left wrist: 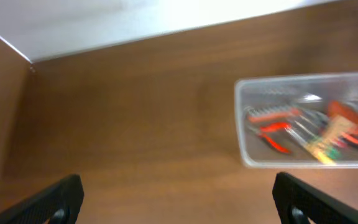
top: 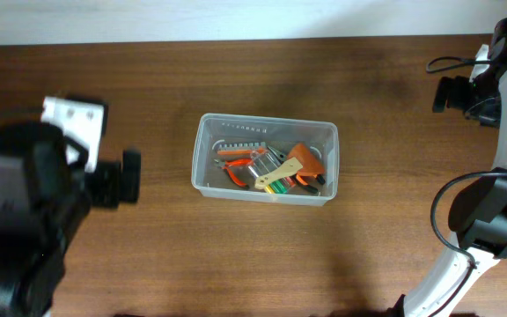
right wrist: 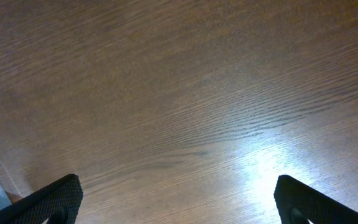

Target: Pack container

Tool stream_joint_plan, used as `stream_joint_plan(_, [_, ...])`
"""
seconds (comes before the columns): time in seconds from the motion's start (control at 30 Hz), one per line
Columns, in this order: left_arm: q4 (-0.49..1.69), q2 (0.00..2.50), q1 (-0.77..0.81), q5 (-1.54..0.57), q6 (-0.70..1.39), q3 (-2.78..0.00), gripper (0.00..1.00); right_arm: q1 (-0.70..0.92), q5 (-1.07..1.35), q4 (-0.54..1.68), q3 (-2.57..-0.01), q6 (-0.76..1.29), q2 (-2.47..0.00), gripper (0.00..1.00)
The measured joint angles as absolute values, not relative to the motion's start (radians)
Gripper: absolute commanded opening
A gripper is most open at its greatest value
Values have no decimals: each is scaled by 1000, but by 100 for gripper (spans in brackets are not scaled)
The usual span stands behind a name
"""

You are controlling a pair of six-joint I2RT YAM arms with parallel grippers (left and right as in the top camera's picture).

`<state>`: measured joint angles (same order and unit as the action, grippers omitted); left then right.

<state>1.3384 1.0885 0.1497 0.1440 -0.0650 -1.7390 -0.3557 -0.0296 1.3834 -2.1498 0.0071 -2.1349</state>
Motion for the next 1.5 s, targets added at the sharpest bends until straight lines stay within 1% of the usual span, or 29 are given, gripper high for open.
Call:
stream_joint_plan(0.17, [1417, 920, 150, 62, 48, -1681, 99, -356, -30, 1383, -2150, 7, -2135, 99])
stream_joint_plan(0.4, [1448, 660, 150, 32, 141, -1548, 99, -356, -30, 1383, -2150, 8, -2135, 99])
stream_joint_plan(0.57, [1520, 603, 150, 28, 160, -1529, 99, -356, -30, 1383, -2150, 7, -2135, 99])
stream_joint_plan(0.77, [1654, 599, 150, 25, 166, -1525, 99, -356, -30, 1383, -2150, 8, -2135, 99])
stream_joint_plan(0.87, [1686, 599, 150, 25, 167, -1523, 99, -356, -30, 1383, -2150, 7, -2135, 99])
stream_joint_plan(1.03, [1673, 599, 150, 14, 167, -1522, 99, -356, -30, 1383, -2150, 7, -2135, 99])
stream_joint_plan(1.27, [1420, 599, 150, 10, 170, -1522, 99, -356, -30, 1383, -2150, 7, -2135, 99])
stream_joint_plan(1.5, [1362, 591, 132, 10, 139, -1501, 99, -356, -30, 1383, -2150, 8, -2135, 99])
